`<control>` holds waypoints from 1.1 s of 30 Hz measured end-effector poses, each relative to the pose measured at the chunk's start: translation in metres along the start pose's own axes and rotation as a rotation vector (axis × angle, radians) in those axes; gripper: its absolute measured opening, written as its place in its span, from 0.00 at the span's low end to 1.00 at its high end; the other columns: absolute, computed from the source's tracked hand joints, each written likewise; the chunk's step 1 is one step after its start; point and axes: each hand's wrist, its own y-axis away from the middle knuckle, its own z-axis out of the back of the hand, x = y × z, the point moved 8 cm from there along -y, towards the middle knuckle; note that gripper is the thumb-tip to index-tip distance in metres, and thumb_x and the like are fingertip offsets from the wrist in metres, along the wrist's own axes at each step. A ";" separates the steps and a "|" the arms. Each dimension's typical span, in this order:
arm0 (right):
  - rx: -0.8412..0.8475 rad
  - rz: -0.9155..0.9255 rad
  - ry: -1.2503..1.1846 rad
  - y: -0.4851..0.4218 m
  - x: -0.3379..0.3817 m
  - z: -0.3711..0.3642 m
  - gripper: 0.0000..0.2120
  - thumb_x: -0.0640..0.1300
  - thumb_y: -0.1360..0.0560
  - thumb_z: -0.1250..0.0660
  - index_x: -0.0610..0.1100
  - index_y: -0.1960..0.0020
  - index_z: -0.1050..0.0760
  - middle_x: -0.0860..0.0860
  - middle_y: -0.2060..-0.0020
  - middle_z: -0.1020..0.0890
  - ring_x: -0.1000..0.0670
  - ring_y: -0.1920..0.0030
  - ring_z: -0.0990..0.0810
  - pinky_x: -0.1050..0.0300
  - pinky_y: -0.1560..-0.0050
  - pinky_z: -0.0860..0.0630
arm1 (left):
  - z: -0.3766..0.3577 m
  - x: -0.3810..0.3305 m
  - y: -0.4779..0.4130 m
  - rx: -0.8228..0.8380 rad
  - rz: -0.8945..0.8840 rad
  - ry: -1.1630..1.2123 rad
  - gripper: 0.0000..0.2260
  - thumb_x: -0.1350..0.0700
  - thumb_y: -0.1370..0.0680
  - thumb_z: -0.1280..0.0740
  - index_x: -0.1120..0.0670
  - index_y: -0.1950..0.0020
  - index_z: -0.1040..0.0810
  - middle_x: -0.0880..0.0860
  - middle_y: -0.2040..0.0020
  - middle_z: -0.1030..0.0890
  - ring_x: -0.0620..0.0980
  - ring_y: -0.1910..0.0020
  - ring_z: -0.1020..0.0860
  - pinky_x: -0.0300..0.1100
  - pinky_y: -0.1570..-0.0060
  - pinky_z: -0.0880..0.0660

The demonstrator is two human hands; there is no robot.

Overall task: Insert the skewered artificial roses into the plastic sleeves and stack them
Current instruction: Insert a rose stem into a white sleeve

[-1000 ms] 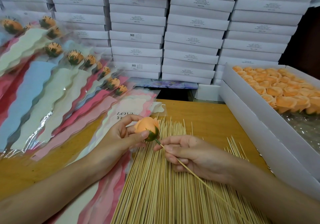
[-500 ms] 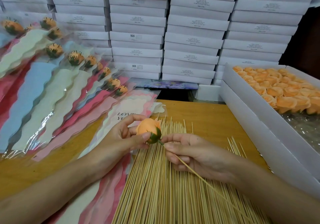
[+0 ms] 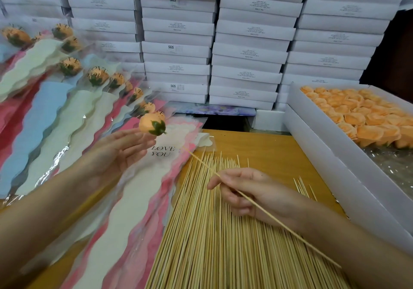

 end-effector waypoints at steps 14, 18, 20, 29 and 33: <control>-0.501 0.303 -0.104 0.010 0.009 0.067 0.10 0.45 0.24 0.37 0.43 0.50 0.19 0.52 0.72 0.28 0.58 0.74 0.33 0.65 0.73 0.30 | 0.010 0.020 -0.005 -0.037 -0.178 -1.259 0.30 0.48 0.26 0.28 0.55 0.28 0.32 0.54 0.31 0.27 0.50 0.39 0.27 0.43 0.40 0.30; -0.539 0.307 -0.106 0.011 0.007 0.070 0.09 0.43 0.22 0.38 0.43 0.51 0.19 0.52 0.72 0.28 0.58 0.74 0.33 0.65 0.72 0.29 | 0.011 0.018 -0.006 -0.042 -0.216 -1.200 0.26 0.50 0.28 0.26 0.52 0.32 0.30 0.51 0.39 0.25 0.47 0.44 0.28 0.39 0.47 0.31; -0.543 0.308 -0.106 0.010 0.007 0.069 0.09 0.43 0.21 0.38 0.43 0.51 0.19 0.52 0.72 0.28 0.58 0.74 0.33 0.65 0.72 0.30 | 0.014 0.018 -0.006 -0.061 -0.219 -1.181 0.24 0.51 0.29 0.25 0.49 0.36 0.28 0.49 0.43 0.25 0.48 0.46 0.26 0.37 0.53 0.30; -0.534 0.317 -0.089 0.009 0.005 0.071 0.10 0.46 0.25 0.36 0.44 0.51 0.18 0.53 0.72 0.28 0.58 0.74 0.33 0.65 0.72 0.30 | 0.016 0.006 -0.001 -0.125 -0.333 -1.011 0.08 0.60 0.28 0.25 0.50 0.53 0.20 0.52 0.59 0.22 0.49 0.64 0.26 0.35 0.63 0.30; -0.523 0.320 -0.086 0.009 0.006 0.071 0.10 0.47 0.26 0.35 0.46 0.53 0.16 0.53 0.71 0.28 0.58 0.73 0.32 0.65 0.72 0.29 | 0.014 -0.002 0.003 -0.147 -0.388 -1.042 0.05 0.62 0.25 0.28 0.52 0.57 0.19 0.54 0.63 0.22 0.49 0.67 0.28 0.29 0.70 0.33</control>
